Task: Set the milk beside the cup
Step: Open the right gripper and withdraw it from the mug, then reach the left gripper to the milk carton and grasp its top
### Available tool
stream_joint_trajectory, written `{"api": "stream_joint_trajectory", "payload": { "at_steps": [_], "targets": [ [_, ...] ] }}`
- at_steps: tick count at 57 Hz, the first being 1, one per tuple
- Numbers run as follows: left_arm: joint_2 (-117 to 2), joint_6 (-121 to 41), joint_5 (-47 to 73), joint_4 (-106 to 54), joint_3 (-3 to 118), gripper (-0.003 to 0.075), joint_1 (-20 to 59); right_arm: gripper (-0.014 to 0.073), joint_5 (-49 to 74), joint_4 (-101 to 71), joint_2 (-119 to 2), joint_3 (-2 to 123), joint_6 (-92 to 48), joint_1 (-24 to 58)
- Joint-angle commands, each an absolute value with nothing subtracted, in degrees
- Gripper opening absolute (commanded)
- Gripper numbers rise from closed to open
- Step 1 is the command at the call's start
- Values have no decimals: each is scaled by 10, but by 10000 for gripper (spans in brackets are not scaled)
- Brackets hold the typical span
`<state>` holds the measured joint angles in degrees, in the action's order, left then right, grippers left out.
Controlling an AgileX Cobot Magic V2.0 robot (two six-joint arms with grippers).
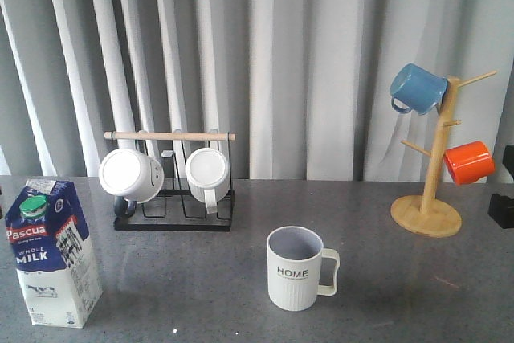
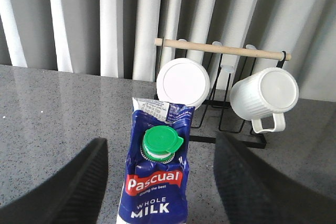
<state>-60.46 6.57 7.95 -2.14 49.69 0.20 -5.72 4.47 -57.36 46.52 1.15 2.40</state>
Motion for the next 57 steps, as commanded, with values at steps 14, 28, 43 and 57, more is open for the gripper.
{"api": "stream_joint_trajectory", "payload": {
  "at_steps": [14, 28, 43, 57],
  "targets": [
    [-597, 66, 40, -24, 517, 433, 1, -15, -81, 67, -519, 485, 64, 20],
    [-597, 66, 40, -24, 517, 433, 1, -8, -75, 67, -517, 485, 63, 20],
    [-597, 66, 40, -24, 517, 433, 1, -8, -10, 63, -522, 485, 63, 20],
    [-597, 66, 39, -24, 517, 433, 1, -8, -6, 63, -522, 485, 63, 20]
  ]
}}
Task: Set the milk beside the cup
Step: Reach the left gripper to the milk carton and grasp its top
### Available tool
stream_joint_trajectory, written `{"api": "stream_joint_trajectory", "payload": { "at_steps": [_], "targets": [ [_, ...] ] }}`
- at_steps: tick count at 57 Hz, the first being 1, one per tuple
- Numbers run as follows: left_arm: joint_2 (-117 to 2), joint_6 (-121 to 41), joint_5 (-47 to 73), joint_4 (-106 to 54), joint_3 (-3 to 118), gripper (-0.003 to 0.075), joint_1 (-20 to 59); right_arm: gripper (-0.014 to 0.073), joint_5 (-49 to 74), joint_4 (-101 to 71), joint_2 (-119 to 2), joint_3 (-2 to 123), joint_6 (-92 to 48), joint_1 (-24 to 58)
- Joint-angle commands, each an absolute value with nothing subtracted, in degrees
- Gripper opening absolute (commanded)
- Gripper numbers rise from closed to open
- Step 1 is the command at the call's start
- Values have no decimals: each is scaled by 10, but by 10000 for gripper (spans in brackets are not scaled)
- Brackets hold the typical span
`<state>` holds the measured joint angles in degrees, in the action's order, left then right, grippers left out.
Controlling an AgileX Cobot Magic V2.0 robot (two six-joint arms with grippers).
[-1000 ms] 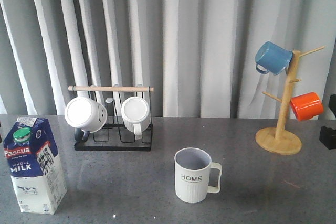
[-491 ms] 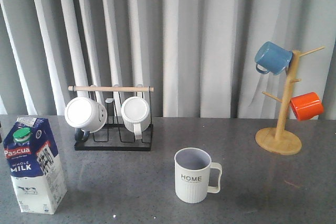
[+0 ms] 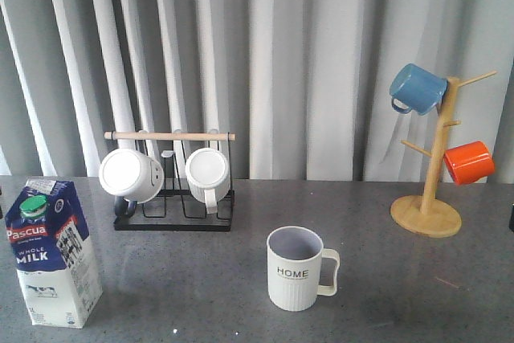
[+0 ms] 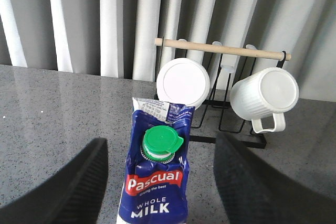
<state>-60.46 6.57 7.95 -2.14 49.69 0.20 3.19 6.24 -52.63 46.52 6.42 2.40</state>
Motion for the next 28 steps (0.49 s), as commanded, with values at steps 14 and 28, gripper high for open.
{"api": "stream_joint_trajectory", "payload": {
  "at_steps": [14, 28],
  "targets": [
    [-600, 66, -17, -24, 517, 433, 1, -8, -5, 63, -522, 485, 63, 20],
    [-615, 73, -39, -24, 517, 433, 1, -8, -5, 63, -522, 485, 63, 20]
  ]
}}
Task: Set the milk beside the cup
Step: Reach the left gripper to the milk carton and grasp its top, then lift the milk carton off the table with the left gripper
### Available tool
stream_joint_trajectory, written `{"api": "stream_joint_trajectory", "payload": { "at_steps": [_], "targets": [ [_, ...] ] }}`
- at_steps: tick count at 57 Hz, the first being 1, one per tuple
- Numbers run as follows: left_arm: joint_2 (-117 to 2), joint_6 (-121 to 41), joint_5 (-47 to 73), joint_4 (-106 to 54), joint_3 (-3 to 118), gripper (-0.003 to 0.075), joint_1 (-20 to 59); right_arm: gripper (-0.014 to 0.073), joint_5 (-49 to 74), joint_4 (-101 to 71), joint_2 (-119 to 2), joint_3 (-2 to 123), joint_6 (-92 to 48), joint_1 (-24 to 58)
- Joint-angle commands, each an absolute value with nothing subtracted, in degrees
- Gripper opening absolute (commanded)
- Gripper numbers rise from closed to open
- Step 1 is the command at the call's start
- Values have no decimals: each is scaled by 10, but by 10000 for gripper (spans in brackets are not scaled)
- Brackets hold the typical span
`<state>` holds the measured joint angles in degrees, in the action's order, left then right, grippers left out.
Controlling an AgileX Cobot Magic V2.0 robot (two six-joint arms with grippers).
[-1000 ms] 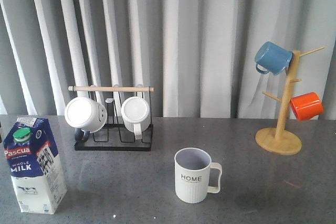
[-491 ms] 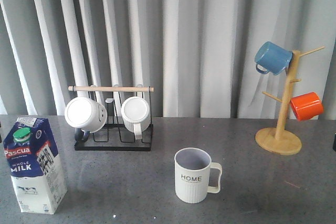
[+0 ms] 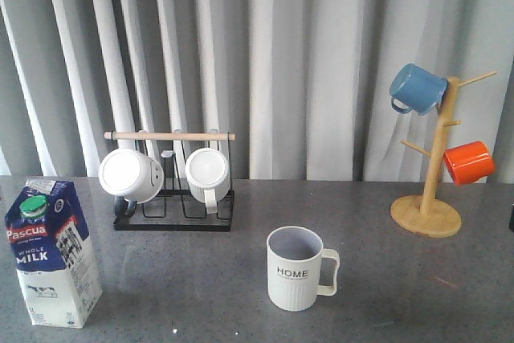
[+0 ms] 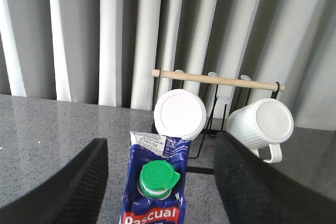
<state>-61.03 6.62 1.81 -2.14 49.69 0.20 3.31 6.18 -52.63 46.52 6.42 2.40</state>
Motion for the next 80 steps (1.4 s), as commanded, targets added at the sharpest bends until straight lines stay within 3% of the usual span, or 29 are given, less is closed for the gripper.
{"api": "stream_joint_trajectory", "payload": {
  "at_steps": [1, 14, 32, 80],
  "targets": [
    [-617, 73, -44, -24, 517, 433, 1, -8, -5, 63, -522, 485, 63, 20],
    [-671, 72, -37, -24, 556, 445, 1, -8, -5, 63, -522, 485, 63, 20],
    [-768, 67, 81, -19, 691, 568, 1, -8, -6, 63, -522, 485, 63, 20],
    [-871, 51, 130, -19, 711, 570, 1, -8, -5, 63, -522, 485, 63, 20]
  ]
}}
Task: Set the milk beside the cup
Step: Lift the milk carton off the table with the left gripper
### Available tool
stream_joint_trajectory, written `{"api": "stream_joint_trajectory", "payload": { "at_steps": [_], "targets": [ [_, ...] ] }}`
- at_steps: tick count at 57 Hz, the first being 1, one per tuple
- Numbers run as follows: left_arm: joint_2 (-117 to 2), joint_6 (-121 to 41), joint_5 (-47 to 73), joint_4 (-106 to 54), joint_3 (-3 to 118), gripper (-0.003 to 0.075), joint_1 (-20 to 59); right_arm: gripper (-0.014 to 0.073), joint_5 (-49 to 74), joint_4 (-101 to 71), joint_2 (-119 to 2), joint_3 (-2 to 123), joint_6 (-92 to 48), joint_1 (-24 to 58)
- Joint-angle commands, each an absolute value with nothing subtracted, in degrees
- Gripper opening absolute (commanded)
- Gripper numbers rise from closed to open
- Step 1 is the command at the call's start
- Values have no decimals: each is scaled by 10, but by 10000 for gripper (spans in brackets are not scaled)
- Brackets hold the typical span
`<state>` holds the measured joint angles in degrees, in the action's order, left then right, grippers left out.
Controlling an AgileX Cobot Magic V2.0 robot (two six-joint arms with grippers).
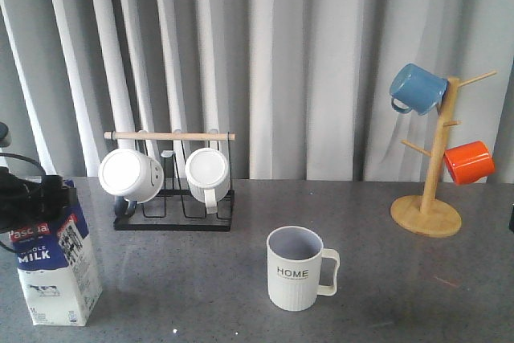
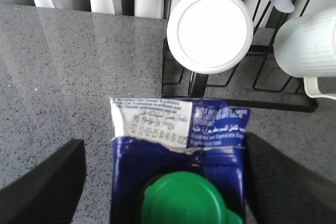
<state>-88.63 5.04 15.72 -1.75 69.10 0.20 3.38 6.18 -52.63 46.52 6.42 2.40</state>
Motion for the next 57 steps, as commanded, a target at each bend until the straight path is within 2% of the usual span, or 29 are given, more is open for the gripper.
{"api": "stream_joint_trajectory", "payload": {
  "at_steps": [1, 11, 18, 37, 57],
  "targets": [
    [-871, 51, 131, -19, 711, 570, 1, -8, -5, 63, -522, 485, 63, 20],
    [-879, 51, 137, -19, 711, 564, 1, -8, -5, 63, -522, 485, 63, 20],
    [-880, 51, 137, -19, 711, 533, 1, -8, -4, 63, -522, 485, 63, 20],
    [-880, 51, 136, -19, 711, 335, 1, -8, -3, 63, -522, 485, 63, 20],
    [-880, 51, 122, -19, 711, 214, 1, -8, -3, 63, -522, 485, 63, 20]
  ]
}}
